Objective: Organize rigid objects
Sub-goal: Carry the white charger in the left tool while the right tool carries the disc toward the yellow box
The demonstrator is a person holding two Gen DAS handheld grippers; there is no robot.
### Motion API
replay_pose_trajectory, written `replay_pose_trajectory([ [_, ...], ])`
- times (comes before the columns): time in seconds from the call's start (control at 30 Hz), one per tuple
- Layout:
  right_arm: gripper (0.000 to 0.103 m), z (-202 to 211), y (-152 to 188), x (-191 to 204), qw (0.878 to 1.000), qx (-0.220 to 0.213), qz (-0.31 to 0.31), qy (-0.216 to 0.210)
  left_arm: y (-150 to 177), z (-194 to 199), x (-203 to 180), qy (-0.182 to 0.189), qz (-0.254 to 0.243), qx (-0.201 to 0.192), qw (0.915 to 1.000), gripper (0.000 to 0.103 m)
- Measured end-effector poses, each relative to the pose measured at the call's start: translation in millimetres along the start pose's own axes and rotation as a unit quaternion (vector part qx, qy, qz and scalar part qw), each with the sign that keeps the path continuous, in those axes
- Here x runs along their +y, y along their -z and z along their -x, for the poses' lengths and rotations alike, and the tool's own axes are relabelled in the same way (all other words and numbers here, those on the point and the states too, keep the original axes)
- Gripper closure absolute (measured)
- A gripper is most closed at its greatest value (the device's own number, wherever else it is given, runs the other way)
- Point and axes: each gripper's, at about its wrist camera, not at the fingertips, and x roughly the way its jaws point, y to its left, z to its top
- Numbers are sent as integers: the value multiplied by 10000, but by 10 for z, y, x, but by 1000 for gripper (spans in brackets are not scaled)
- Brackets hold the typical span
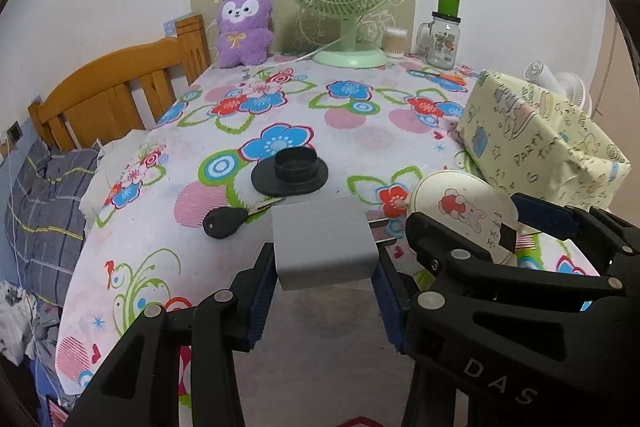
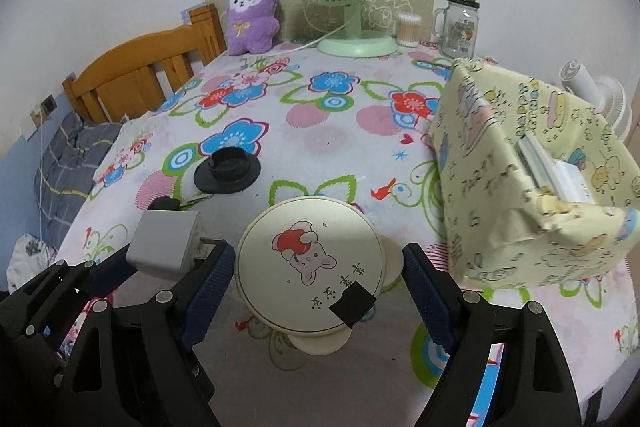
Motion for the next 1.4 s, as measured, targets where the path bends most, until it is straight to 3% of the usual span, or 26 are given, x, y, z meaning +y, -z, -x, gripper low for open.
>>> replay_pose_trajectory([
  [0.73, 17, 830, -171, -490, 9980, -524, -224, 275, -314, 625, -596, 209, -367, -451, 9981, 55],
  [1.4, 17, 1035, -361, -1068, 9949, -706, -487, 529, -618, 638, -1142, 461, -612, -584, 9953, 55],
])
